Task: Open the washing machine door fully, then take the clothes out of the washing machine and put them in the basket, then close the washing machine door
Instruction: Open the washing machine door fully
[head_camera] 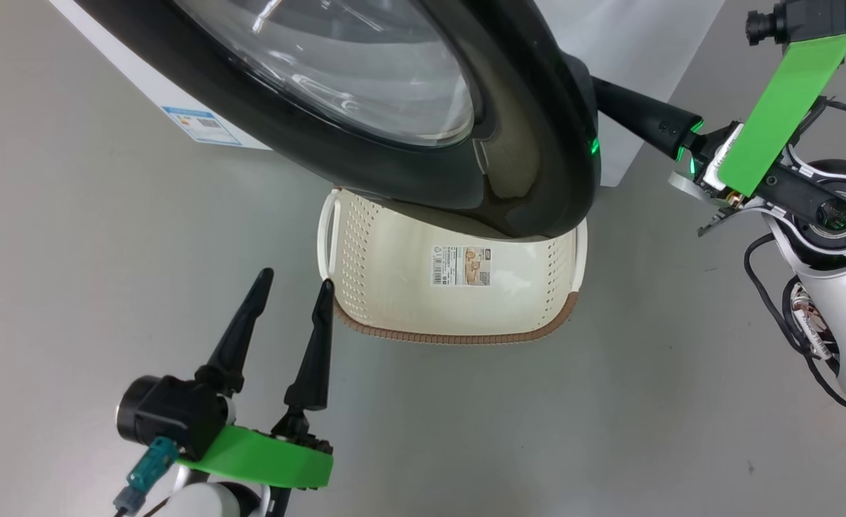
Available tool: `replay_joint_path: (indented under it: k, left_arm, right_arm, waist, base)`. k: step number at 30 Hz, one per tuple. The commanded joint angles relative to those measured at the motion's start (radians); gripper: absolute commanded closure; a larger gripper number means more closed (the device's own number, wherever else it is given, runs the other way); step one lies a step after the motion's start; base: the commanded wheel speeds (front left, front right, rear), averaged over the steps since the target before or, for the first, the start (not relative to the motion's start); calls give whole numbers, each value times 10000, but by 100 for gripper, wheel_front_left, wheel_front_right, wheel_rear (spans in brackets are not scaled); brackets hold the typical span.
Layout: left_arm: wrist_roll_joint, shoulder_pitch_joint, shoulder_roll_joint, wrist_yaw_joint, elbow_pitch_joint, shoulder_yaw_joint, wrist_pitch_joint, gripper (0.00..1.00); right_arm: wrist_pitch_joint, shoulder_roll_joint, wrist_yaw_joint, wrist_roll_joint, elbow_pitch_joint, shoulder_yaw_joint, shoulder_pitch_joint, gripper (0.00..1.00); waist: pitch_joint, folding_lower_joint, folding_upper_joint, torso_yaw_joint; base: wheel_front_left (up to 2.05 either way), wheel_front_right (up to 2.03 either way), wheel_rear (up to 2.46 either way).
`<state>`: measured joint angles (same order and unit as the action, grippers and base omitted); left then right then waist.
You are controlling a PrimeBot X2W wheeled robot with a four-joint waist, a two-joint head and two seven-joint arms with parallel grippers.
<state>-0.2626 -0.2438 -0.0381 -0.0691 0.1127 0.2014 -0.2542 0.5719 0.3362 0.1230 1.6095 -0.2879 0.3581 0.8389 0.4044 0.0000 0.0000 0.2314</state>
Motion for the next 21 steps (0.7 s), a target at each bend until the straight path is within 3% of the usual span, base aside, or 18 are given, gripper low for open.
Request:
replay_joint_path:
  k: [1, 5, 9, 11, 12, 13, 21]
  left_arm:
    - [90, 73, -121, 80, -234, -345, -76, 0]
    - [99, 75, -121, 77, -211, -368, -76, 0]
    - [138, 114, -121, 53, -195, -423, -76, 0]
    - [165, 146, -121, 34, -180, -462, -76, 0]
    - [180, 171, -121, 26, -168, -484, -76, 0]
    - [193, 198, -121, 17, -155, -504, -76, 0]
    - [204, 380, -121, -19, -107, -598, -76, 0]
  right_arm:
    - [-126, -121, 77, -130, 310, -72, -353, 98]
    - [-406, -130, 77, -309, 294, -156, -540, 69]
    - [-691, -131, 77, -379, 305, -284, -789, 50]
    - [-808, -137, 77, -386, 318, -334, -946, 28]
    - [-874, -142, 77, -396, 321, -356, -1039, 6]
    - [-935, -145, 77, -402, 328, -373, -1147, 0]
    - [-1418, -116, 77, -432, 400, -508, -2230, 0]
  waist:
    - [-19, 0, 0, -17]
    - [-87, 0, 0, -81]
    - [-166, 0, 0, -178]
    - [-215, 0, 0, -239]
    - [-250, 0, 0, -274]
    - [-289, 0, 0, -305]
    - [-483, 0, 0, -476]
  base:
    - [0, 0, 0]
    - [0, 0, 0]
    - [0, 0, 0]
    - [0, 0, 0]
    - [0, 0, 0]
    - [0, 0, 0]
    - [0, 0, 0]
